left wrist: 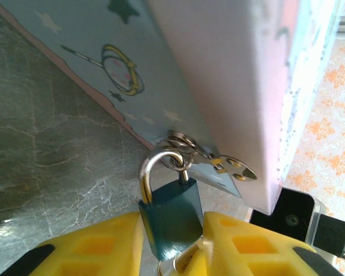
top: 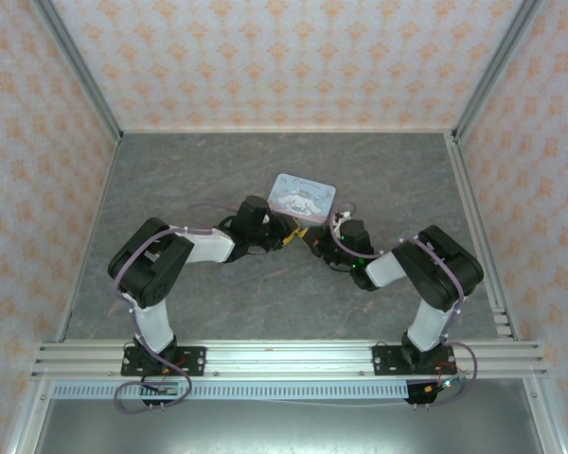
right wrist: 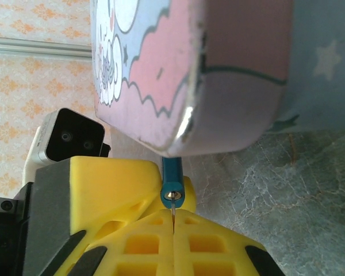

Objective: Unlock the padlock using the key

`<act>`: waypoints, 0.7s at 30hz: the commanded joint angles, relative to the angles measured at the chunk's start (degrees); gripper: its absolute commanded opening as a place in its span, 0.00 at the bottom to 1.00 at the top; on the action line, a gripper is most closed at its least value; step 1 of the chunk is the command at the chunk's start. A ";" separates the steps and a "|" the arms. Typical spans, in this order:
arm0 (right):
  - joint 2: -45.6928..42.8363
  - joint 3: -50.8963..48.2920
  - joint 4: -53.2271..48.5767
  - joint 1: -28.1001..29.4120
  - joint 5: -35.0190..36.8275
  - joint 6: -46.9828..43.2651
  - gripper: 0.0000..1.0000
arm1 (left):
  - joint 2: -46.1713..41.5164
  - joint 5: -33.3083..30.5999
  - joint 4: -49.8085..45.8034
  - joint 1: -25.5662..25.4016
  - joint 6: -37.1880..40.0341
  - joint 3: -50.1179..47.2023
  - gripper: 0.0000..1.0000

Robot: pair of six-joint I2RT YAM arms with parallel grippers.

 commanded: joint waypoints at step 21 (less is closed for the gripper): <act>-5.28 -1.73 -3.41 0.55 3.51 -2.35 0.29 | -0.43 -2.50 0.56 -0.55 -1.87 1.11 0.02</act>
